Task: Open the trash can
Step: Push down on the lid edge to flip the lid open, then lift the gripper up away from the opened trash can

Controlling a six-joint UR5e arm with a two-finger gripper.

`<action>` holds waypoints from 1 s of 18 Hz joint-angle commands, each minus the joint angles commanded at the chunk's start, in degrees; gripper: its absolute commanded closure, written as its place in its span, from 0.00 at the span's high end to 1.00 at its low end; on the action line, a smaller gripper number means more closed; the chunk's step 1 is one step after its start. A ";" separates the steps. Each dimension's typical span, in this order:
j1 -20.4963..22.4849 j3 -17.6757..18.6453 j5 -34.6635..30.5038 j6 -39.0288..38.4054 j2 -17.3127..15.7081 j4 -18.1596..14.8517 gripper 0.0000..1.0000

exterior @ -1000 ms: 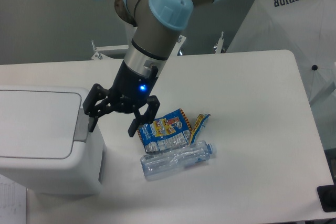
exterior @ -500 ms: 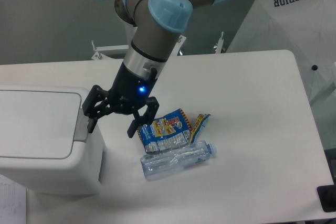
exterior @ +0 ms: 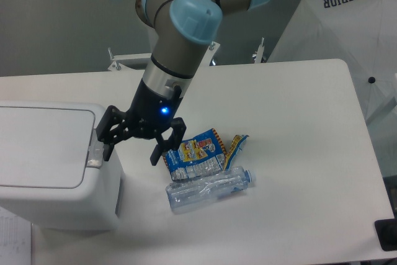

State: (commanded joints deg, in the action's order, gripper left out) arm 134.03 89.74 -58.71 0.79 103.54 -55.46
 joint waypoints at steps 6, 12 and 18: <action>0.09 -1.40 0.44 0.00 -0.35 -0.09 1.00; 3.24 -5.35 0.97 -0.44 -0.70 -0.09 1.00; 9.48 -10.71 0.88 0.09 -1.14 0.70 1.00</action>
State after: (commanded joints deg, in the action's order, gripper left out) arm 143.51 79.03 -57.83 0.88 102.39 -54.76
